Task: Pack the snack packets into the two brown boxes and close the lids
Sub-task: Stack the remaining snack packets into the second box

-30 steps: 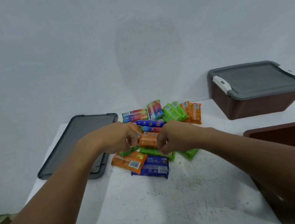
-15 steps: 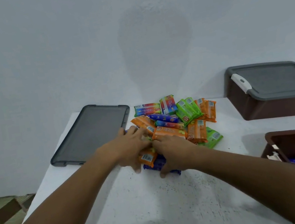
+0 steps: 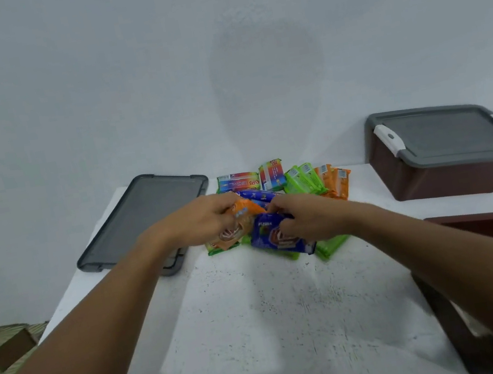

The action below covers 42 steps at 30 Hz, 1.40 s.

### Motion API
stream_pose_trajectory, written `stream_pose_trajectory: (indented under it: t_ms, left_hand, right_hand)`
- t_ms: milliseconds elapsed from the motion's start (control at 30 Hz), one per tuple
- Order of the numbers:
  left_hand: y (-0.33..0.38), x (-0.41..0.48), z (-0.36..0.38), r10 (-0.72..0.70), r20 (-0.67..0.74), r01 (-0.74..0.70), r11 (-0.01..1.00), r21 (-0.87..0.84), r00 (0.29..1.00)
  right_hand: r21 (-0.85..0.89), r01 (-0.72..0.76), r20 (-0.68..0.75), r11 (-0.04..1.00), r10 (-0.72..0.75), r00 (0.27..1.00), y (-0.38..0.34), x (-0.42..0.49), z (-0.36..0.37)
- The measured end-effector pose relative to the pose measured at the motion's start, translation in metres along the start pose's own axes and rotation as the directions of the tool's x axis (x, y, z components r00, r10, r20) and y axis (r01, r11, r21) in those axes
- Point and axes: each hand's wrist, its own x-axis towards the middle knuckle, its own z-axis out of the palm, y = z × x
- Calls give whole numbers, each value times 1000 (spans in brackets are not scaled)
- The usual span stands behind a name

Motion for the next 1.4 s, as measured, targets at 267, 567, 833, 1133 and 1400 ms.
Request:
stream_pose_trajectory:
  t_ms: [267, 567, 833, 1133, 1400]
  left_hand:
    - [62, 20, 18, -83, -126, 15, 884, -467, 988]
    - [156, 43, 54, 43, -146, -98, 914, -393, 988]
    - [249, 59, 108, 80, -31, -82, 995, -59, 996]
    - [306, 88, 186, 215, 49, -220, 925, 311, 975]
    - [308, 119, 241, 104, 174, -184, 816, 548, 979]
  right_hand:
    - [207, -19, -66, 978, 33, 997, 28, -54, -38]
    - [376, -2, -131, 927, 55, 990, 94, -146, -80]
    - [108, -25, -95, 994, 35, 995, 155, -227, -96]
    - [-125, -72, -95, 989, 61, 994, 235, -257, -67]
    - [-173, -71, -63, 982, 60, 996, 275, -256, -29]
